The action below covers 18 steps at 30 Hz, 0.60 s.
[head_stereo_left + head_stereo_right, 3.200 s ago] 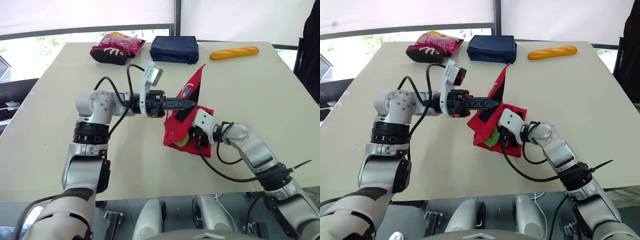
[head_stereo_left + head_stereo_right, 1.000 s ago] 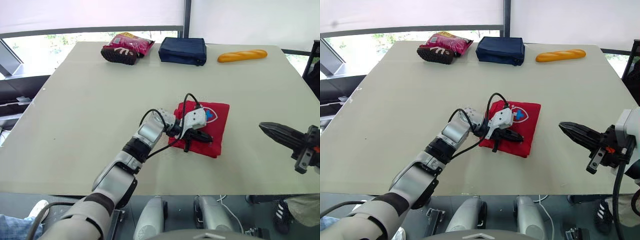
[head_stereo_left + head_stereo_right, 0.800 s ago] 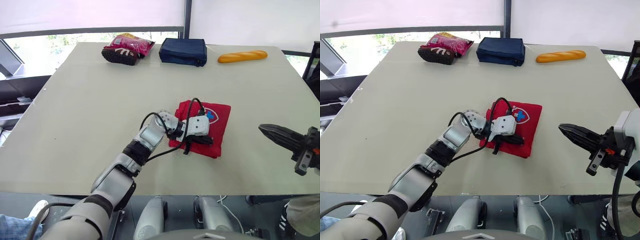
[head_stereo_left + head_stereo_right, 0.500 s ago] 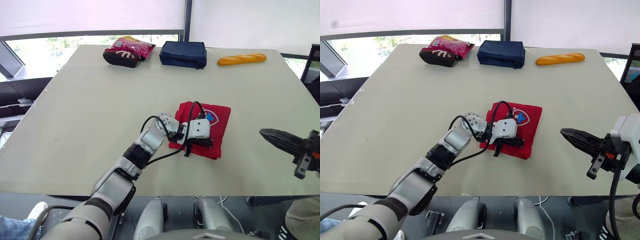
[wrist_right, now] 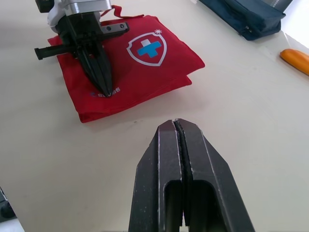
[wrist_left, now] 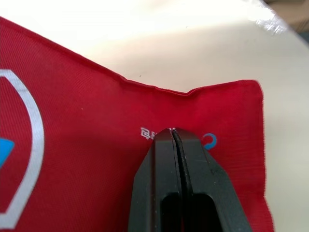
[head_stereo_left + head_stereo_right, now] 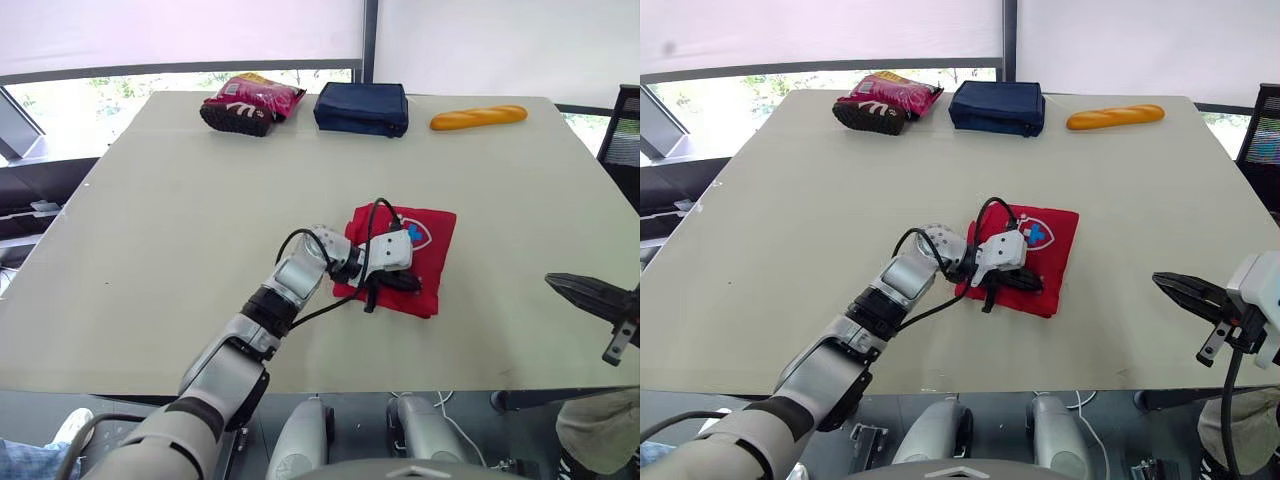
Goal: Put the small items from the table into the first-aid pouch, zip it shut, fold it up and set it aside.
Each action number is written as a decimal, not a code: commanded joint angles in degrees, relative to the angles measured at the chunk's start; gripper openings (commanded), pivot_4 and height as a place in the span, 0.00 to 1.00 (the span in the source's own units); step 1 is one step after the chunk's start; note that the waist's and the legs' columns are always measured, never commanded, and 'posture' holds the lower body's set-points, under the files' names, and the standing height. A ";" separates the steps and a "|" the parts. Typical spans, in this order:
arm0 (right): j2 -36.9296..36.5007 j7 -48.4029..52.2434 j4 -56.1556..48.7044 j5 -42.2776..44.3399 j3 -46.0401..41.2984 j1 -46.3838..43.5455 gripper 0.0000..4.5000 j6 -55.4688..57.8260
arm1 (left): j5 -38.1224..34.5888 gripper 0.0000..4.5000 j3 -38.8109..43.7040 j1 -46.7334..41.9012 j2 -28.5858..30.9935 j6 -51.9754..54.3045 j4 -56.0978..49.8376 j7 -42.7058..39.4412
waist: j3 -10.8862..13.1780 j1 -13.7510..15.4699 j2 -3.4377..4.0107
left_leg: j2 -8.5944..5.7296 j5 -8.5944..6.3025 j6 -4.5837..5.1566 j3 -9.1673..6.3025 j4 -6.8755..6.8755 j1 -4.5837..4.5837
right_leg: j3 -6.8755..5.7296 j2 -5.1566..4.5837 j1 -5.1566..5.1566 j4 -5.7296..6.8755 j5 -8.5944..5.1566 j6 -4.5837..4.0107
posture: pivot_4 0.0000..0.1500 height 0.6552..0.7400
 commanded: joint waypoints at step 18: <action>13.44 -1.41 32.65 -13.36 36.35 -39.77 0.00 -10.78 | -25.61 0.02 23.90 7.60 21.23 17.76 -32.80 -2.46 | 0.99 0.05 0.01 | 0.04 0.01 -0.01 0.05 -0.02 -0.22 | 0.02 -0.02 -0.27 0.12 0.15 0.21 | 1.00 0.69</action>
